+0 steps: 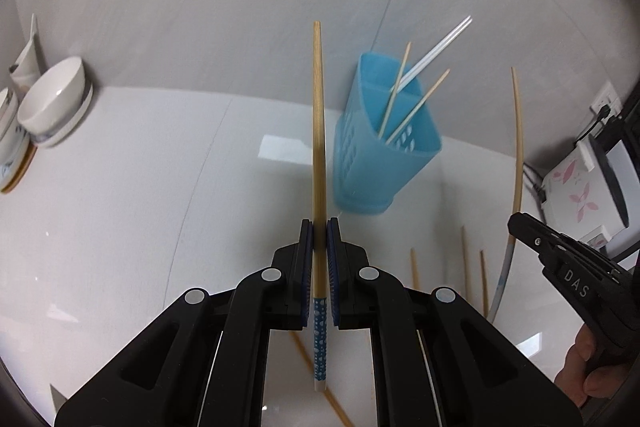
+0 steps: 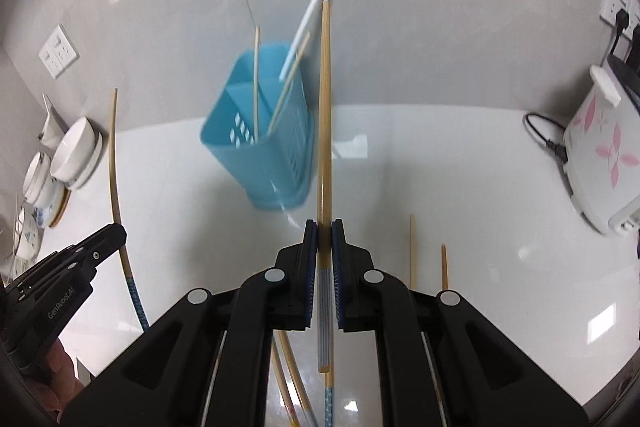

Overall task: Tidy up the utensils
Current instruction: 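Lift both chopsticks and carry them above the blue holder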

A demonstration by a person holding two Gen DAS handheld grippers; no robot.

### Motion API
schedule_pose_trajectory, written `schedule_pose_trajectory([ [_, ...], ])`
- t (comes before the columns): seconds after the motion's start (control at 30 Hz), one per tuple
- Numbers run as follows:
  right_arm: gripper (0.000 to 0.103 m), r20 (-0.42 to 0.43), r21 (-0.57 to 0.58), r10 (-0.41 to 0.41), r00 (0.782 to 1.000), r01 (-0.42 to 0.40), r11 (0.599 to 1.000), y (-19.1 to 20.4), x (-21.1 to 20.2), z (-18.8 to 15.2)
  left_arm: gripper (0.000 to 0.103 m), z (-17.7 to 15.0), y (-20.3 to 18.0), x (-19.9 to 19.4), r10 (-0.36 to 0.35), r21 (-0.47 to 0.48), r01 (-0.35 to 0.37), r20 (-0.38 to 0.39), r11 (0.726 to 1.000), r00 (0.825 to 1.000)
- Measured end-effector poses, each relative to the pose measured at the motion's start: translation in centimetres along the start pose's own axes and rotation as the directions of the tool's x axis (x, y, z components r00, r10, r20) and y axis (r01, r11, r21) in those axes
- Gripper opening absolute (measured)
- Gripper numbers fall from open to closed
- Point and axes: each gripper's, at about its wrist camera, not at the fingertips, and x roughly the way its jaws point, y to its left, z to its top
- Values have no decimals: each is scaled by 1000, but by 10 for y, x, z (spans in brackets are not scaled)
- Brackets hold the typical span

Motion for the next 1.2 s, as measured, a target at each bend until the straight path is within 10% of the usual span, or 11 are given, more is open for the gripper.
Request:
schedule_pose_trajectory([
  [0.4,7,172,-14,23,985,-21,1000,15,-17,38,7,45,-27,-11,-109,88,95,172,992,979],
  [1.2,7,394,11,19,919,-26,1000,4,-10,92,7,122,-60,26,-248,212,166,456,963,855],
])
